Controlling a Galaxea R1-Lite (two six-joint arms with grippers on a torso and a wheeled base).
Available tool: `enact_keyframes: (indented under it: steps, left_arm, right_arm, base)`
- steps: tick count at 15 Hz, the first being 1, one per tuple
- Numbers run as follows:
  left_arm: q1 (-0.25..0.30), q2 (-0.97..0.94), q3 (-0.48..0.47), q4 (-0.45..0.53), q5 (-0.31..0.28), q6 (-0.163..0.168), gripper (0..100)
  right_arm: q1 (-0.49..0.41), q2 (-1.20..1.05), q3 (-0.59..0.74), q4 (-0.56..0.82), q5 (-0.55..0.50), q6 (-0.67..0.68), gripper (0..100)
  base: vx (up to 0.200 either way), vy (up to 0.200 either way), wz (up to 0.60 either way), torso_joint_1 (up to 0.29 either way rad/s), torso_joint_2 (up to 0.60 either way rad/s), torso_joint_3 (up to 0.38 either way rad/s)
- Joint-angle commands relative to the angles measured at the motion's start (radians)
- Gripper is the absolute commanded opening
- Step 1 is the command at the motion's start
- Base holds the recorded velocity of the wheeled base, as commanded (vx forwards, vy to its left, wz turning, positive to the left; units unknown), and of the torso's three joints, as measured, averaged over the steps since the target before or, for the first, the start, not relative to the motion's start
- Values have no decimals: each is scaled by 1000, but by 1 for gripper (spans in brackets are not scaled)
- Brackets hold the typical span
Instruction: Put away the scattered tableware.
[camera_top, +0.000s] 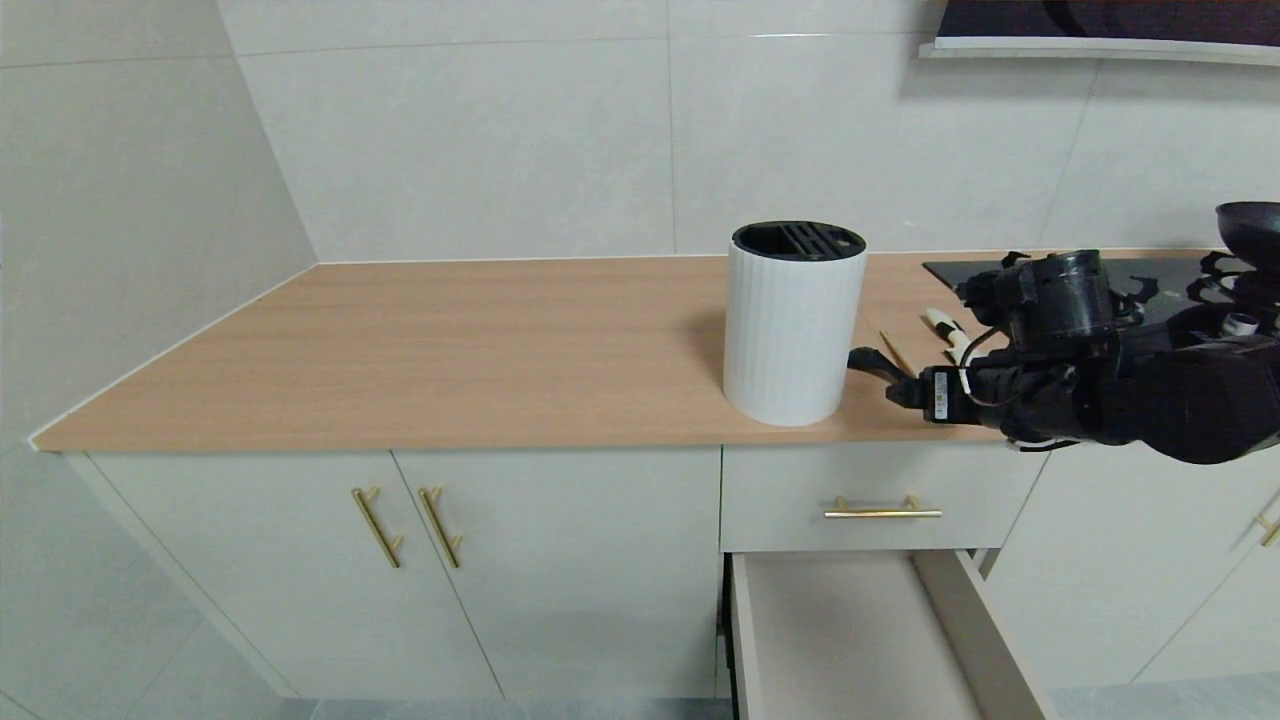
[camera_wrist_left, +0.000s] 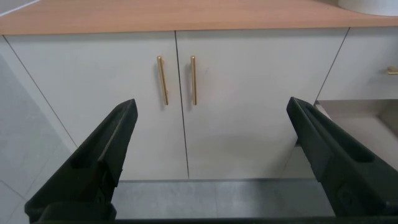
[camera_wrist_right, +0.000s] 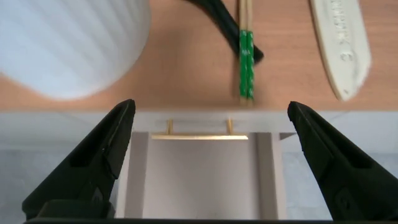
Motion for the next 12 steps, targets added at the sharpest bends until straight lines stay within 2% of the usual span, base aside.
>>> enact_keyframes:
  steps: [1,5,12]
  left_arm:
    - [0,0,0,0,0,0,100]
    - [0,0,0,0,0,0,100]
    - [0,0,0,0,0,0,100]
  right_arm:
    - [-26,55,-25,1,1,-1,100]
    - [-69,83,-40,-1,6,-2,100]
    - [-69,127,-51,-24,6,-2,100]
  base:
    - [0,0,0,0,0,0]
    - [0,0,0,0,0,0]
    - [0,0,0,0,0,0]
